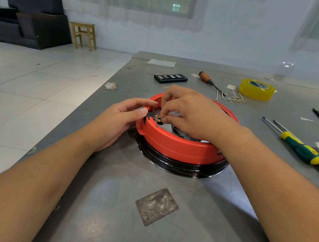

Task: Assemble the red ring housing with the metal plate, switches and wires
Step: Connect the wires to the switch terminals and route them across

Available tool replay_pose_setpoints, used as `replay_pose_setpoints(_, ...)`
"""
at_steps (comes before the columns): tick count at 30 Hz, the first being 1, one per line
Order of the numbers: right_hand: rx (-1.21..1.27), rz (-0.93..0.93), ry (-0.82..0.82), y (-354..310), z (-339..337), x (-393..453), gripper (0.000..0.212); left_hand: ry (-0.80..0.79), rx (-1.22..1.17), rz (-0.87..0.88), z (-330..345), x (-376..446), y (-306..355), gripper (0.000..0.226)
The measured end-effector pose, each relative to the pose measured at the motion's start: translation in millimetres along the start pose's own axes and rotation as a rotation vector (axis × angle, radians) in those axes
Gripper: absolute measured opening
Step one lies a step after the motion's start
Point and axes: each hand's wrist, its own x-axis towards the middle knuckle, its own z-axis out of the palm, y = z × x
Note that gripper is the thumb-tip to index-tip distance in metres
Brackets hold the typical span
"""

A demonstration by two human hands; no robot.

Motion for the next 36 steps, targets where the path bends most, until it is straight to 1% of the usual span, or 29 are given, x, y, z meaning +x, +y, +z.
replay_pose_setpoints(17, 0.011, -0.008, -0.002, -0.8, -0.5, -1.8, 0.006, -0.001, 0.034, -0.007, -0.7, -0.7, 1.6, 0.030)
replay_pose_setpoints(29, -0.048, 0.002, -0.004, -5.7, -2.1, -2.1, 0.008, 0.003, 0.043, -0.009, -0.3, -1.2, 2.1, 0.031)
replay_pose_setpoints(36, -0.008, -0.003, 0.013, -7.4, -2.0, -1.2, 0.007, 0.007, 0.044, -0.008, -1.5, -0.8, 0.7, 0.029)
